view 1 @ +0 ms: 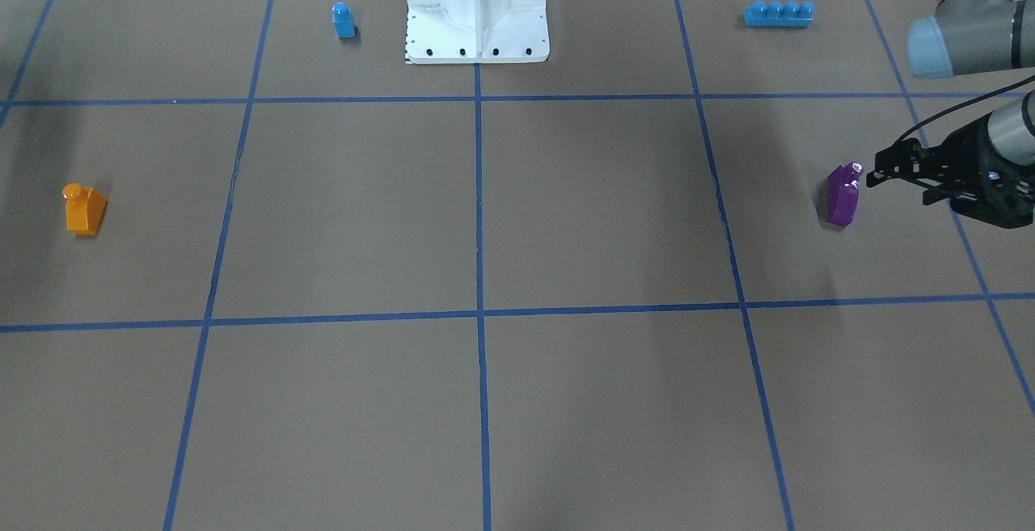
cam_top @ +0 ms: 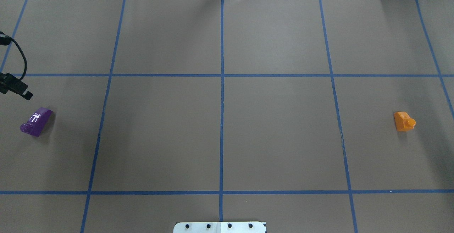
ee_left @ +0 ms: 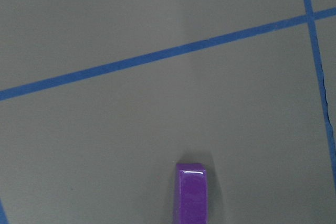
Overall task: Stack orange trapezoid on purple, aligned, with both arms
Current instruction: 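Lower the left gripper onto the purple trapezoid block and grasp it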
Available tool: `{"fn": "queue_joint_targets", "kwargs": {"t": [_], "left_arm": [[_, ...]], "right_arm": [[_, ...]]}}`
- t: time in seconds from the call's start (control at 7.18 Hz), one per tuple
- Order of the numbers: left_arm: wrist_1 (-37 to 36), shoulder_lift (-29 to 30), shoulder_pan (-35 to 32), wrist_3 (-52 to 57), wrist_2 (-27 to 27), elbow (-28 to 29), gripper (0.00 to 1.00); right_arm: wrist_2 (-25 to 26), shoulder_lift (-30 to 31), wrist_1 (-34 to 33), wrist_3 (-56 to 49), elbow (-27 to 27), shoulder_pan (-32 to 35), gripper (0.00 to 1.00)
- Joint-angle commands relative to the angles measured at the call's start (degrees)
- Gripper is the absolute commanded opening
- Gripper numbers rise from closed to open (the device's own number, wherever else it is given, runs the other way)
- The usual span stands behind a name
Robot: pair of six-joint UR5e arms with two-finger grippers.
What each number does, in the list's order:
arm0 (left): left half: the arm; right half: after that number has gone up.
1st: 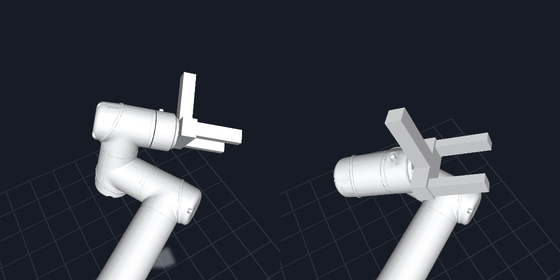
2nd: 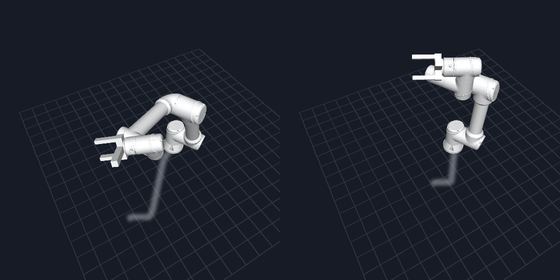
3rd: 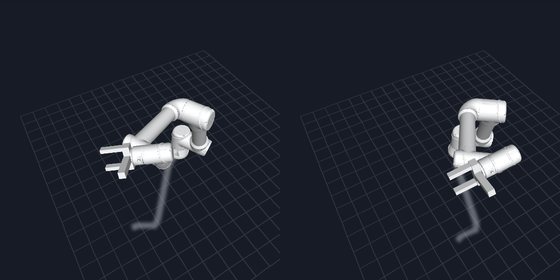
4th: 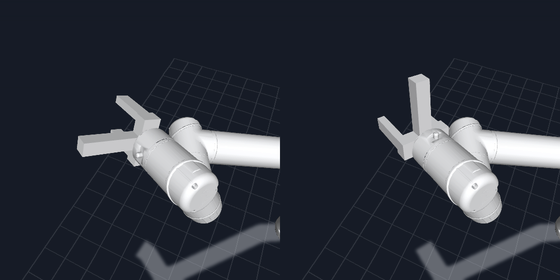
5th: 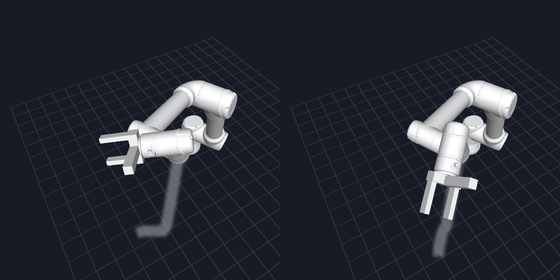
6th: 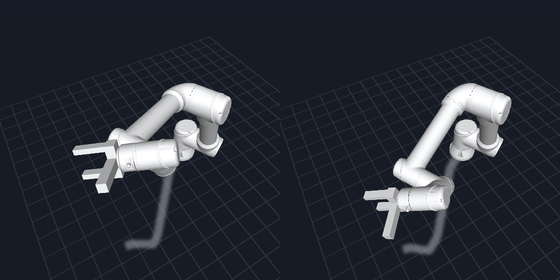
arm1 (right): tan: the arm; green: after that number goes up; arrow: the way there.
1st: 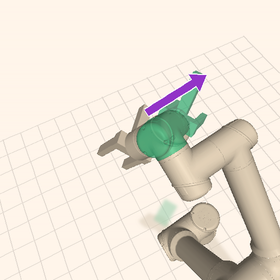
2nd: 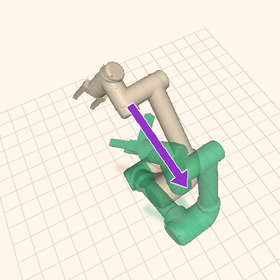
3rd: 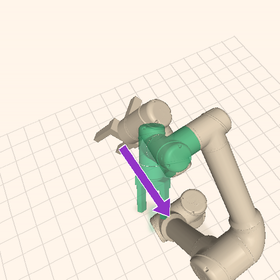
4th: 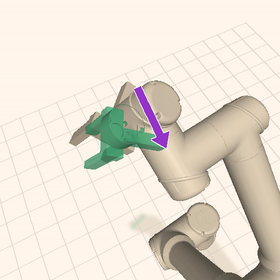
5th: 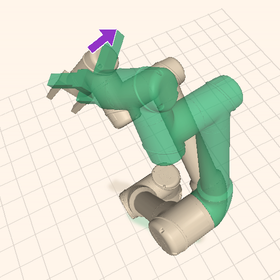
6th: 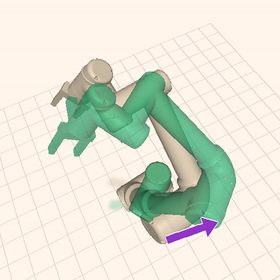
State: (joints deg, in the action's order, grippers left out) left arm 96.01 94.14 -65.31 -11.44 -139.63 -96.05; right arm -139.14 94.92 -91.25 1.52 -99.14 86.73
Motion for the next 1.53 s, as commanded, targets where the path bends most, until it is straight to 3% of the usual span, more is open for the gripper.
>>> {"fn": "queue_joint_targets", "kwargs": {"t": [0.0,0.14,0.28,1.25,1.39], "left_arm": [[0.6,-0.7,4.0,-1.0,2.9,0.1,1.0],[1.0,-0.8,6.9,-1.8,7.5,0.2,1.0],[1.0,-0.8,7.3,-3.2,8.1,0.3,1.0],[1.0,-2.2,10.9,-3.4,8.1,2.5,0.99],[1.0,-2.3,11.1,-3.4,8.1,2.5,0.94]], "right_arm": [[-0.1,0.0,-0.1,-0.1,0.2,-0.1,1.0],[-0.1,0.0,-0.1,-0.1,0.2,-0.5,1.0],[-0.1,0.0,-0.1,-0.2,0.2,-0.8,1.0],[-0.1,0.4,-0.2,-0.2,0.2,-2.7,1.0],[-0.1,0.4,-0.2,-0.3,0.2,-2.7,1.0]]}}
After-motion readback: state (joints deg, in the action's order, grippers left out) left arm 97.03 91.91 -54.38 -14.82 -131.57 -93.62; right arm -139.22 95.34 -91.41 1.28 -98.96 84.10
